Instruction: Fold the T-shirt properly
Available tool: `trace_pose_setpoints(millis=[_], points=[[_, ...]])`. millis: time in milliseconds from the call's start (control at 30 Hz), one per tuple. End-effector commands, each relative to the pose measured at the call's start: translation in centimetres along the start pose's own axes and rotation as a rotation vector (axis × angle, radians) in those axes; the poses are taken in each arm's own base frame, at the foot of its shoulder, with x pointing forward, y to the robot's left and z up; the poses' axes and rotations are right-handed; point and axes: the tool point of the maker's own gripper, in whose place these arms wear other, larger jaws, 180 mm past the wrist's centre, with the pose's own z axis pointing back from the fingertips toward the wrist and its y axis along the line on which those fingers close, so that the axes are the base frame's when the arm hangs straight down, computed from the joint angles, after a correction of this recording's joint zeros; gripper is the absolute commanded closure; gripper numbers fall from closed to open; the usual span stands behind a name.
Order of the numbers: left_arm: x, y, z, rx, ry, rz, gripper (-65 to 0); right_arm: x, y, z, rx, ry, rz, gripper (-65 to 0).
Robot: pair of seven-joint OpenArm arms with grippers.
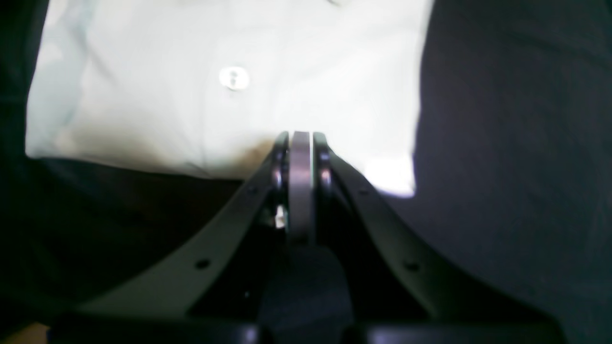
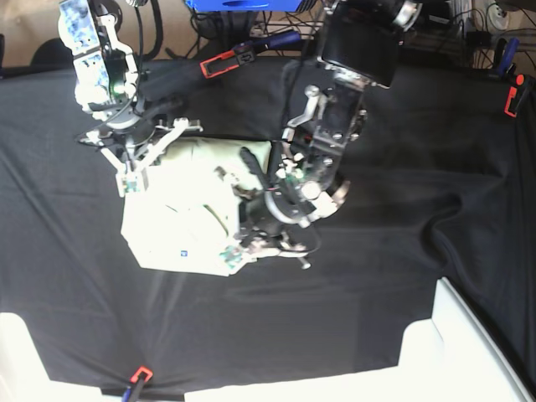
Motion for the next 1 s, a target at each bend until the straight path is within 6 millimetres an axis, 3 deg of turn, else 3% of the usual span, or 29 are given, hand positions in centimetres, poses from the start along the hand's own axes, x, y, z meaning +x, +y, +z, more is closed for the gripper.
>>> trace_pose_setpoints(millis=[0, 133, 233, 333, 433, 500, 700, 867, 967], points=[[1.6, -0.3, 0.2, -0.007, -0.055, 0.014, 0.0, 1.1, 0.0, 0.0, 0.009, -0.044, 0.016, -0.9], [0.6, -0.8, 0.8, -0.007, -0.046, 0.035, 0.0, 1.0, 0.7, -0.1, 0.042, -0.046, 0.038, -0.7], [0.4, -0.1, 2.3, 0.022, -0.076, 0.012, 0.0, 1.5, 0.4, 0.5, 0.034, -0.068, 0.026, -0.7], [-0.8, 1.0, 4.0, 0.049, -0.122, -0.023, 0.0, 2.3, -1.4, 1.7, -0.006, -0.119, -0.001, -0.7], [-3.2, 2.7, 5.4, 0.087, -0.153, -0.015, 0.0, 2.4, -4.2, 2.9, -0.059, -0.178, 0.014, -0.7], [-5.3, 4.1, 6.9, 0.126, -0.166, 0.0, 0.0, 2.0, -5.0, 3.6, -0.044, -0.214, 0.081, -0.7], [-12.5, 6.9, 12.0, 0.228, -0.166, 0.044, 0.0, -1.2, -4.6, 6.6, 0.028, -0.293, 0.161, -0.7], [-19.5, 6.6, 16.8, 0.287, -0.107, 0.112, 0.0, -6.3, -4.1, 8.4, 0.042, -0.184, 0.146, -0.7], [-23.3, 6.3, 20.9, 0.342, -0.064, 0.147, 0.0, -9.6, -3.6, 10.2, 0.056, -0.104, 0.134, -0.7]])
